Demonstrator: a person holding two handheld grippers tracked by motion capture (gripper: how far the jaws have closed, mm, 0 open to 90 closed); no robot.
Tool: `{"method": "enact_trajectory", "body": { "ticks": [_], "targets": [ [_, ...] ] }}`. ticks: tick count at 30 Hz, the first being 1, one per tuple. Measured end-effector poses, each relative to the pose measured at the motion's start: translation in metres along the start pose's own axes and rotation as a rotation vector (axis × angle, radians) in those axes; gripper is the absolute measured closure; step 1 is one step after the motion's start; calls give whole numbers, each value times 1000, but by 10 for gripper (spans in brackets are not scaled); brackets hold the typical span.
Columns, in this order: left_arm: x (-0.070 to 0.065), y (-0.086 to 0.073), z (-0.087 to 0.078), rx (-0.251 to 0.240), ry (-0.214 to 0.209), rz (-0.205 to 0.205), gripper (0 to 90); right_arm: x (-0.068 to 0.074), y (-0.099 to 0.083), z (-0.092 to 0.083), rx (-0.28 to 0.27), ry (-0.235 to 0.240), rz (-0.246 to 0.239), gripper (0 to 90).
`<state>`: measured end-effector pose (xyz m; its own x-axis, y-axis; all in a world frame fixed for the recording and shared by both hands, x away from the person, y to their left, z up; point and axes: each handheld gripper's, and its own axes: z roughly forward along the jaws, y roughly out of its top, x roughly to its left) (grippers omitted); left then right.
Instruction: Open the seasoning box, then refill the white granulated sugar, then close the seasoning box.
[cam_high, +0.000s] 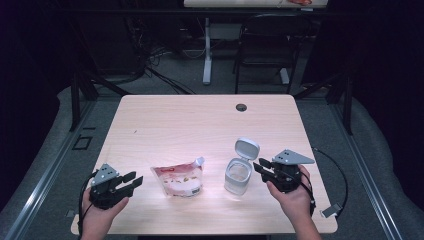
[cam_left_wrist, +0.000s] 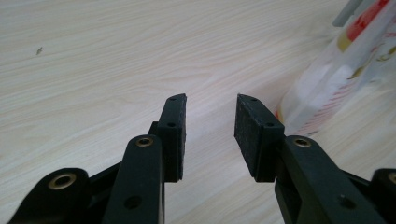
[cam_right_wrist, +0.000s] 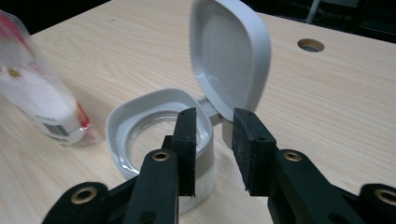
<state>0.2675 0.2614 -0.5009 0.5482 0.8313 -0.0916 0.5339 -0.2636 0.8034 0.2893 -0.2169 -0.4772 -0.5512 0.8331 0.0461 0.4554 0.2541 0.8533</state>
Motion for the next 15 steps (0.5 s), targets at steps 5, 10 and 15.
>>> {"method": "enact_trajectory", "body": {
  "ticks": [5, 10, 15],
  "targets": [
    [-4, 8, -5, 1, -19, 20, 639, 8, 9, -1, -8, 16, -36, 692],
    [-9, 16, -12, -1, -27, 32, 650, 12, 13, 1, 10, 28, -65, 696],
    [-15, 25, -15, 8, -52, 55, 649, 17, 19, 1, 15, 50, -94, 711]
  ]
}}
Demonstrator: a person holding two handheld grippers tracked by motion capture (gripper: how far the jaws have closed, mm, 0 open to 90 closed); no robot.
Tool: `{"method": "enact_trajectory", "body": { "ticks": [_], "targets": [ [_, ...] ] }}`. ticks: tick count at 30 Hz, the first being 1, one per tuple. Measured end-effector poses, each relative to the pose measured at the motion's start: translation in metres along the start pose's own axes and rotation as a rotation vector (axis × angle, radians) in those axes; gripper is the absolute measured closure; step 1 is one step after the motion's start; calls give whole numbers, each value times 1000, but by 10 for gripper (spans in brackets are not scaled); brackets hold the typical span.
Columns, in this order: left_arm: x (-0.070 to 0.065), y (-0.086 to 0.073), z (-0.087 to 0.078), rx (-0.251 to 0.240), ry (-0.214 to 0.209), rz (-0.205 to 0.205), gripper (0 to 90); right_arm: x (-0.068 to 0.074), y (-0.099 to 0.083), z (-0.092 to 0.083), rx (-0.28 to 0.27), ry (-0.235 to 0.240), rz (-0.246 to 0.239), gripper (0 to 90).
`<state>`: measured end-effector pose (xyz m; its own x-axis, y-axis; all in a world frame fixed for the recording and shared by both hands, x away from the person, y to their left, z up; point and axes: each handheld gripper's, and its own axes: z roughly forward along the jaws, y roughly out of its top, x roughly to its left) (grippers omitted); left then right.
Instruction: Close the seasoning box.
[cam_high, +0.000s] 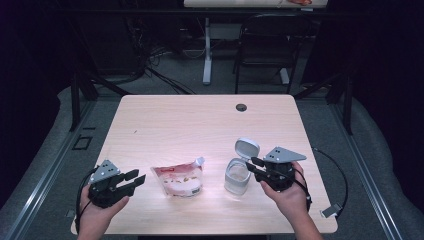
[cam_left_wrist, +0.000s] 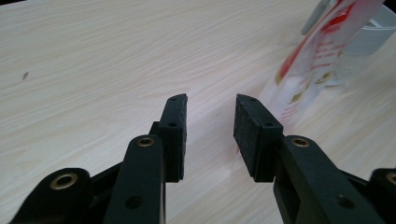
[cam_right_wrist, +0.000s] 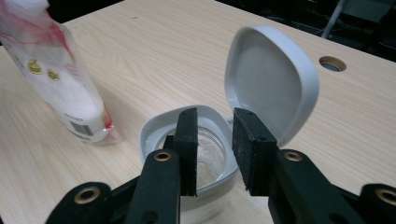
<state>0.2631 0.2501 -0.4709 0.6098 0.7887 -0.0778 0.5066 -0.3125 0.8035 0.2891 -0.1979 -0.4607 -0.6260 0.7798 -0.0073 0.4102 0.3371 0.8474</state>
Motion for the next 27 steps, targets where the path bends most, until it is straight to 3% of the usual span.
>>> {"method": "enact_trajectory", "body": {
  "ticks": [13, 27],
  "targets": [
    [-14, 17, -5, 2, -51, 51, 627, 10, 18, 3, 19, 64, -35, 697],
    [-27, 33, 3, -5, -101, 88, 629, 25, 29, 13, 18, 119, -64, 659]
  ]
}}
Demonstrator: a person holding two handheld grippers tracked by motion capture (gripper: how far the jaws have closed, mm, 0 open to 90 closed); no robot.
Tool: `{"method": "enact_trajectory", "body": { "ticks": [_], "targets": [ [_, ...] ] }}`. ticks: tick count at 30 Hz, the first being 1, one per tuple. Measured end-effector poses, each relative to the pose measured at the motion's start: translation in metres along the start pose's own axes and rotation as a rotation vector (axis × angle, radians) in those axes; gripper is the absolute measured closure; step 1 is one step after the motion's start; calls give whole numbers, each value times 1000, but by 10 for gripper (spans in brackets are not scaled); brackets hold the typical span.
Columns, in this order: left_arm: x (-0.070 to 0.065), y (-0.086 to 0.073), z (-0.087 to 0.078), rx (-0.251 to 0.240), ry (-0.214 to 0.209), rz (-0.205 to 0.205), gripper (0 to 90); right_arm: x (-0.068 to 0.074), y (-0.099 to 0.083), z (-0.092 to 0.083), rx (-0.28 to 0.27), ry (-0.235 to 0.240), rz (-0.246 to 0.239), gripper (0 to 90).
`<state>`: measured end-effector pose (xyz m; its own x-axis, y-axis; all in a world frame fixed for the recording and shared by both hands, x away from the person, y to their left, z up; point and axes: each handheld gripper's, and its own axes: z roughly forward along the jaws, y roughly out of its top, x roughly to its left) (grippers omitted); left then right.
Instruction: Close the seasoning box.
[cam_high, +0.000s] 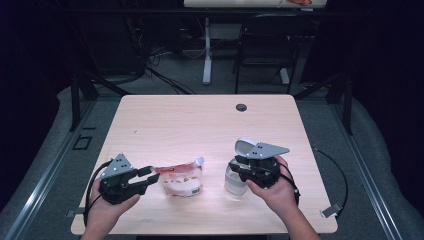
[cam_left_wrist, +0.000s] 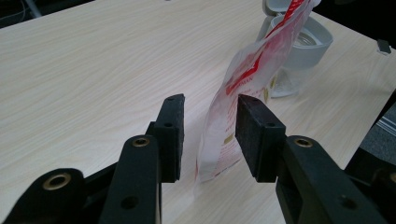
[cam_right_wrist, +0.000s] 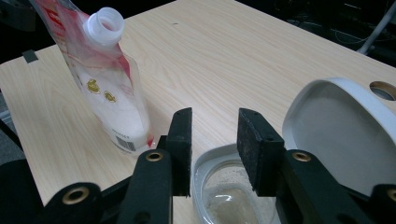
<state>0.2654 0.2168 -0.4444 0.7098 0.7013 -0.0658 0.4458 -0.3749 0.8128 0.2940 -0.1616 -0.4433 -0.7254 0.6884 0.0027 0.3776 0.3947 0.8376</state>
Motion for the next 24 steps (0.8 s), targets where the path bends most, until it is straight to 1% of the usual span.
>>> {"method": "enact_trajectory", "body": {
  "ticks": [2, 5, 9, 11, 13, 15, 17, 24],
  "targets": [
    [0, 3, 1, 0, 0, 0, 633, 1, 1, 1, 1, 4, -2, 656],
    [0, 7, 2, 12, -18, -4, 659, 1, 2, 3, 4, 7, -7, 653],
    [0, 12, 0, 17, -21, 3, 674, 4, 4, 6, 2, 17, -9, 649],
    [0, 15, -1, 21, -32, 4, 676, 5, 5, 7, 6, 22, -16, 645],
    [0, 17, 0, 42, -46, 1, 679, 6, 6, 9, 7, 29, -17, 644],
    [-2, 18, 0, 48, -41, 11, 708, 7, 8, 10, 9, 32, -22, 643],
    [-3, 17, 0, 49, -32, 10, 720, 8, 9, 12, 3, 41, -21, 642],
    [-2, 13, 1, 31, -27, 14, 746, 15, 15, 18, 10, 67, -43, 634]
  ]
}}
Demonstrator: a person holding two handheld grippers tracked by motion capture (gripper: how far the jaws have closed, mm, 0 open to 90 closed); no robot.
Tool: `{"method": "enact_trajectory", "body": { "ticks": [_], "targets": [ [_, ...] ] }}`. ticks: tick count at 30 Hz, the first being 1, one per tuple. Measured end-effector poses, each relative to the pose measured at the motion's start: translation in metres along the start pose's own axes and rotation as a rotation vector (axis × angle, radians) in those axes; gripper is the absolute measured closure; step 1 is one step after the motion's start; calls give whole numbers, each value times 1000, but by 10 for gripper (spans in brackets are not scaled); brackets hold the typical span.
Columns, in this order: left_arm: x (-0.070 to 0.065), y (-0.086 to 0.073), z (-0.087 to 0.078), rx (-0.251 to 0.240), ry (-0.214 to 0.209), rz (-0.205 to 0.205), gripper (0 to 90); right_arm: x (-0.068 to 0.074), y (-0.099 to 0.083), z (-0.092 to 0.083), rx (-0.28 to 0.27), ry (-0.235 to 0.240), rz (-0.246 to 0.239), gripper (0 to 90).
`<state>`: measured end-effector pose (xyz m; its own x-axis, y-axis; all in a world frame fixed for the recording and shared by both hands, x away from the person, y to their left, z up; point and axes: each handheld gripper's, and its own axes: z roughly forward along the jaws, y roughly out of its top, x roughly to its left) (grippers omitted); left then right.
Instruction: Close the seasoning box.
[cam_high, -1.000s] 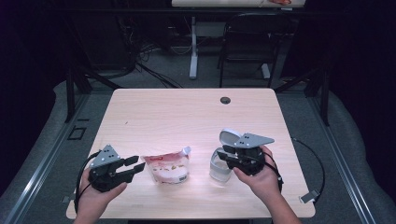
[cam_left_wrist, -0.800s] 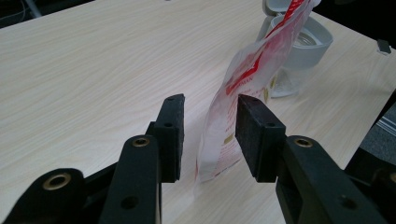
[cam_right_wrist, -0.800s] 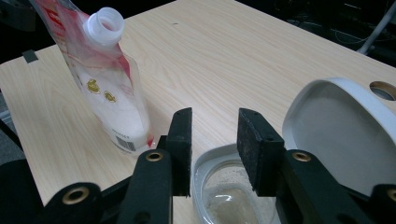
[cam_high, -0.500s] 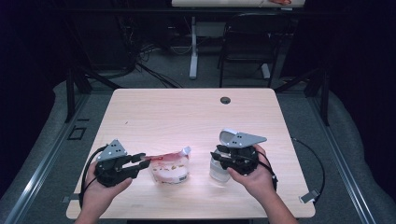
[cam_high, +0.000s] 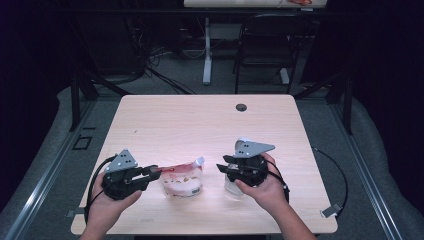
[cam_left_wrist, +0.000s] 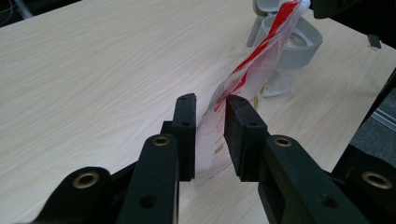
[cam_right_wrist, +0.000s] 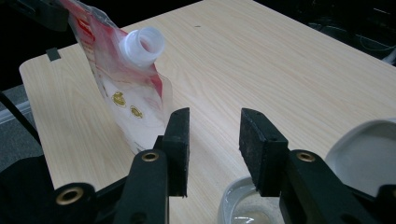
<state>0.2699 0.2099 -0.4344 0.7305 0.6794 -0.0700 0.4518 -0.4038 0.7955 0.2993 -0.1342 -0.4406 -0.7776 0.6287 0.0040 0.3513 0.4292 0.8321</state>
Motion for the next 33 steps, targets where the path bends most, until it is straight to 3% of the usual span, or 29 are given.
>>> {"method": "enact_trajectory", "body": {
  "ticks": [11, 33],
  "targets": [
    [2, -3, 1, -2, -2, -3, 785, 8, 3, 14, 3, 54, -25, 604],
    [3, -2, 2, 2, -12, 1, 821, 20, 12, 30, -1, 104, -46, 574]
  ]
}}
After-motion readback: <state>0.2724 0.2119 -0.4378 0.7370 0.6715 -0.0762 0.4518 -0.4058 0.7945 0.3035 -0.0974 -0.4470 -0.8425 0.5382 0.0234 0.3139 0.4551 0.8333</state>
